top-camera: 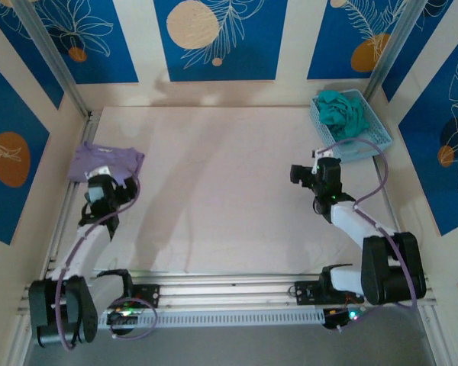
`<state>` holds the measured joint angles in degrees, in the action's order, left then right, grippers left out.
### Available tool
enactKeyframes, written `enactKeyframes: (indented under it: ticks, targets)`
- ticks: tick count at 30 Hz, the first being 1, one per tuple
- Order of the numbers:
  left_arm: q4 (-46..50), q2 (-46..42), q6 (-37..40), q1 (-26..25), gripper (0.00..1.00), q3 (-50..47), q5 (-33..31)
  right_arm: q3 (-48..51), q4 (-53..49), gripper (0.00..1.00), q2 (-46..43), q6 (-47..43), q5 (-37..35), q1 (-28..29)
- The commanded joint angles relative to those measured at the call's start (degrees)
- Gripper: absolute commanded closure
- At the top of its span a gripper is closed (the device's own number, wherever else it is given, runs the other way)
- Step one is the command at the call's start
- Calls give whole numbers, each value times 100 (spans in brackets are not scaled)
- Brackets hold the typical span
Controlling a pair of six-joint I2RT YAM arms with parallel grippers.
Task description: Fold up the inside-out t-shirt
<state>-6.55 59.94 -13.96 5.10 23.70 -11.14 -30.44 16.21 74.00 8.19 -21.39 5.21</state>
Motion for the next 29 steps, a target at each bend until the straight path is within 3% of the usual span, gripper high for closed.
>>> enactKeyframes:
  ticks: [1, 3, 6, 10, 13, 15, 17, 19, 29]
  targets:
    - [-2561, 339, 341, -81, 0, -518, 107, 188, 1367, 1, 290, -279, 401, -187]
    - [-3591, 909, 714, -157, 0, -714, 252, 375, 1804, 1, 486, -117, 800, -354]
    - [-4165, 1761, 728, -224, 0, -550, 531, 669, 2610, 1, 808, -121, 1008, -406]
    - [-3936, 2176, 1024, -514, 0, -266, 370, 781, 3403, 1, 1424, -183, 1139, -394]
    - [-4448, 2434, 1296, -733, 0, -410, 389, 796, 3332, 1, 1375, -168, 1141, -416]
    - [-5681, 3141, 1410, -780, 0, -563, 419, 780, 3209, 1, 1313, -161, 1153, -424]
    - [-4496, 2725, 1301, -779, 0, -321, 316, 792, 3333, 1, 1361, -155, 1137, -434]
    - [-5043, 2952, 1408, -826, 0, -394, 370, 791, 3307, 1, 1353, -159, 1148, -431]
    - [-4875, 2898, 1404, -844, 0, -362, 313, 787, 3279, 1, 1350, -170, 1154, -424]
